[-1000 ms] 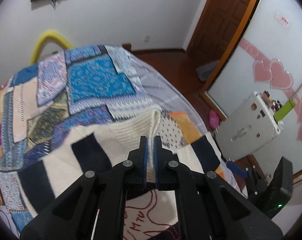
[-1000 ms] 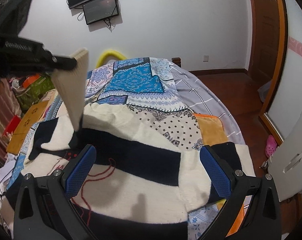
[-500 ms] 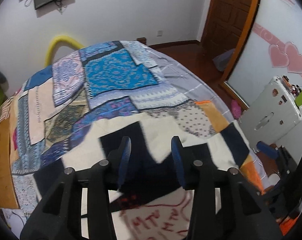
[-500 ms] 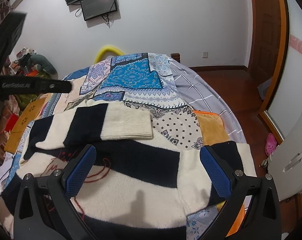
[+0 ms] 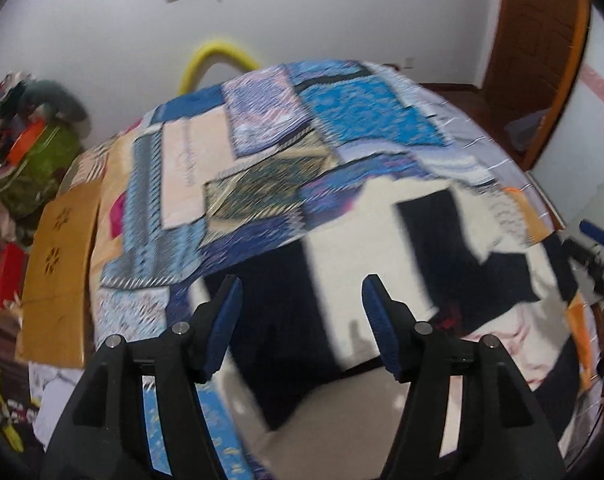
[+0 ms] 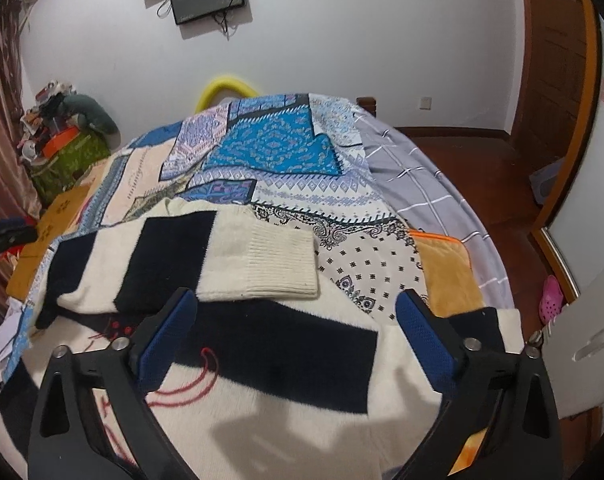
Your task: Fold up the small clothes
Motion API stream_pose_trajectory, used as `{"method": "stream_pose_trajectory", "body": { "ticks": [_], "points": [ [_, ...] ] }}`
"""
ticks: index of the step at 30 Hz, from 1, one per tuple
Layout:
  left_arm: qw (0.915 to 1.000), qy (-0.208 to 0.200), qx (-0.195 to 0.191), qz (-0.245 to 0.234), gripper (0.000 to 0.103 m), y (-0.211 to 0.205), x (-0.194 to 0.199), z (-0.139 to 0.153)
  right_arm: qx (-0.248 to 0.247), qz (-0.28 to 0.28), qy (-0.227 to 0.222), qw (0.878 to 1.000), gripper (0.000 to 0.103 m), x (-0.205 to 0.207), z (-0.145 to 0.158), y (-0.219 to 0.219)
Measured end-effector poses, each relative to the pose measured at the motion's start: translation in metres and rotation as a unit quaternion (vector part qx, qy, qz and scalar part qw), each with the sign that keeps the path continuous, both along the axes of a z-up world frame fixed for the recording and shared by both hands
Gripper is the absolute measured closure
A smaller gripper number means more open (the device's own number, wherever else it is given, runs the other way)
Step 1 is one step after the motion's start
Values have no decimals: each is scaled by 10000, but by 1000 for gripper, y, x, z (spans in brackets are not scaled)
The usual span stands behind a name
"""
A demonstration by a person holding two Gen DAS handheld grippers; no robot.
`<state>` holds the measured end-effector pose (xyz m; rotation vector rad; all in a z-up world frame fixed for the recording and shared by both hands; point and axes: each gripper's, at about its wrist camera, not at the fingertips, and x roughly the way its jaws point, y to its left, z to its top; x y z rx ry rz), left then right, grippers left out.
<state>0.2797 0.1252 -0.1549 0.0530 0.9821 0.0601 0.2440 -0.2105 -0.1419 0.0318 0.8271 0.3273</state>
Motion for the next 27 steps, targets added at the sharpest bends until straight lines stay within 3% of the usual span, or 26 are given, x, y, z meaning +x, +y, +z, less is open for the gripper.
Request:
{"method": "stream_pose_trajectory", "body": {
  "ticks": [11,17,22,27],
  "points": [
    [9981,367,-81,485,39,53,-35,-49,-311,93,587,9977,19,44,-47,19],
    [9956,466,-129,802,38,67,-38,-65,-247,-21,972,9950,26,66,-76,17],
    [9947,494,-109,893,38,70,-42,-69,37,21,1364,9906,41,78,-97,20],
    [9949,539,21,857,37,70,-56,-69,286,182,1310,9908,65,78,-102,27]
  ]
}}
